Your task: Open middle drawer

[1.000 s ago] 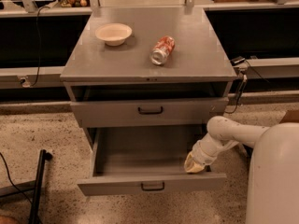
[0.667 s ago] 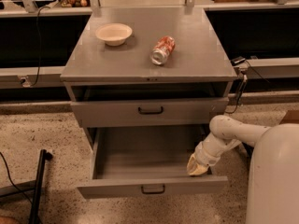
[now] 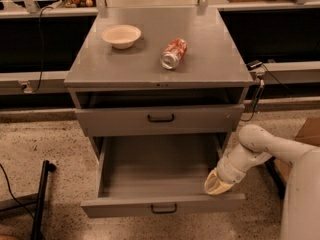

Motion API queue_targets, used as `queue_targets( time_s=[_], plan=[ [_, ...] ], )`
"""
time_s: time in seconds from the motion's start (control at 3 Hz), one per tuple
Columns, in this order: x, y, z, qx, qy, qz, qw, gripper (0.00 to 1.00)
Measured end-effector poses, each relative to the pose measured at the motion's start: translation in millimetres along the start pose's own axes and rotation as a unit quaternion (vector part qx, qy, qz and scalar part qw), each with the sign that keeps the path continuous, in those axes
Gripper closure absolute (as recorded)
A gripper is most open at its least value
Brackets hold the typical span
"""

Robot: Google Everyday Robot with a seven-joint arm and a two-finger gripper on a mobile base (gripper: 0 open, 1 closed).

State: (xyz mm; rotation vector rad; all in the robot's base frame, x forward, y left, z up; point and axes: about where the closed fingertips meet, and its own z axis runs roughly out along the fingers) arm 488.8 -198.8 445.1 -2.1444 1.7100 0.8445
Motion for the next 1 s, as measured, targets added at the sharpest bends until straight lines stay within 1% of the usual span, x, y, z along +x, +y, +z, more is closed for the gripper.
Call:
queue_targets(
  time_s=[0.33, 0.67, 1.0],
  plan=[
    [-11, 20, -17, 0.013, -0.033, -0.027, 0.9990, 1.00],
    [-34, 16, -38, 0.055, -0.051, -0.054, 0.9958, 1.00],
    [-60, 10, -64, 0.108, -0.059, -0.069, 0.9900, 1.00]
  ],
)
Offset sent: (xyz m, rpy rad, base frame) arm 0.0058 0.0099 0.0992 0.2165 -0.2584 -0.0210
